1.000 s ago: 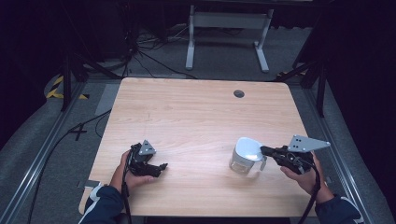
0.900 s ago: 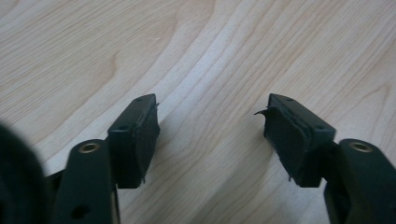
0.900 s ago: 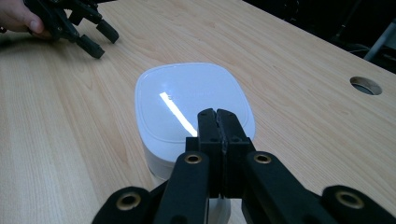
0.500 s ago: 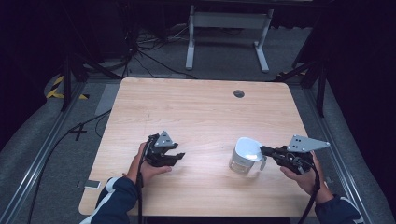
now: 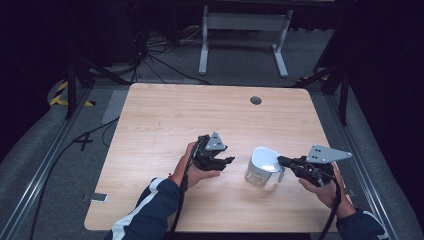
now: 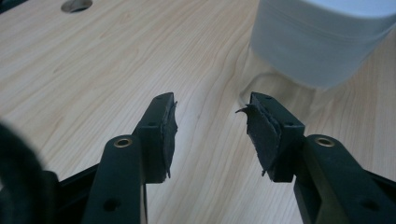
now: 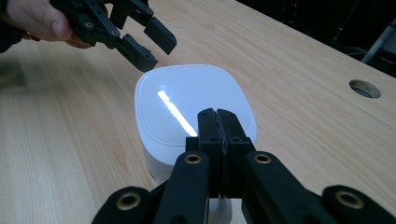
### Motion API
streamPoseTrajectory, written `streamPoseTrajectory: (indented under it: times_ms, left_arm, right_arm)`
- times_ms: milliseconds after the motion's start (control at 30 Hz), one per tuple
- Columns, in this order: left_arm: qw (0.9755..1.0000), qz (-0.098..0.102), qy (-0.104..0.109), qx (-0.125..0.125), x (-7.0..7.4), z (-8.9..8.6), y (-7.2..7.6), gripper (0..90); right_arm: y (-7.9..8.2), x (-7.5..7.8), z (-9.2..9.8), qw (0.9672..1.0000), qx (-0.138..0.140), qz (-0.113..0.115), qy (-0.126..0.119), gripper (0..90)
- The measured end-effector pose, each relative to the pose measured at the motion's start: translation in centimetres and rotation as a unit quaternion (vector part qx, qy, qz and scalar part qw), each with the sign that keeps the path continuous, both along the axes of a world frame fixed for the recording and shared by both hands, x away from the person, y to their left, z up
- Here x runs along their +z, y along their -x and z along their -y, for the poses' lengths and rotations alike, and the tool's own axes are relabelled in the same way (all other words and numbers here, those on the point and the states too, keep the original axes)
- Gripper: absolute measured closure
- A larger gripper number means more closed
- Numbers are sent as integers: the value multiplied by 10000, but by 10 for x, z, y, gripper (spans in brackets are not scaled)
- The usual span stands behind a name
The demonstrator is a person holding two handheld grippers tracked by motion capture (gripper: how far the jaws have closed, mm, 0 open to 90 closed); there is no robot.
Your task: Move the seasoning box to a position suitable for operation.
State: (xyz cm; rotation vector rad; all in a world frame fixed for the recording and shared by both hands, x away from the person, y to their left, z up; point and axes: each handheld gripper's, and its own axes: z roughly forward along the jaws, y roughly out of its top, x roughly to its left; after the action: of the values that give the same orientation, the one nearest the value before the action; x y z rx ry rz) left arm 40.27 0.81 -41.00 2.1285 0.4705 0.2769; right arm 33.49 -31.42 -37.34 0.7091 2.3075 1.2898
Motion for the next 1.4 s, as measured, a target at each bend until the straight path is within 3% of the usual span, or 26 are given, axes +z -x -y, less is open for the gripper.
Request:
streamPoseTrajectory:
  times_ms: [267, 433, 533, 633, 1100, 1167, 1333, 1400]
  left_arm:
    - [9999, 89, 123, -69, 9, 12, 0, 569]
    - [9998, 105, 128, -81, 9, 16, 0, 571]
    - [9998, 137, 101, -118, 9, 17, -1, 572]
    - [9997, 134, 177, -101, 9, 19, 0, 572]
    - [9993, 232, 164, -229, 14, 28, 1, 584]
    - [9994, 203, 180, -237, 15, 29, 1, 619]
    - [9988, 285, 182, -353, 20, 34, 3, 833]
    - [9981, 345, 193, -482, 22, 37, 5, 878]
  right_arm:
    - [2, 0, 4, 10000, -32, -53, -27, 900]
    - [4, 1, -1, 9999, -10, 89, 122, 899]
    - [3, 1, 1, 10000, -16, -19, 40, 899]
    - [4, 1, 1, 10000, -22, 16, 60, 900]
    - [6, 0, 3, 9999, -54, 18, 84, 899]
    - [6, -1, 4, 9999, -56, 29, 99, 899]
    - [7, -1, 4, 9999, -65, 60, 117, 899]
    - [7, -2, 4, 9998, -60, 110, 123, 899]
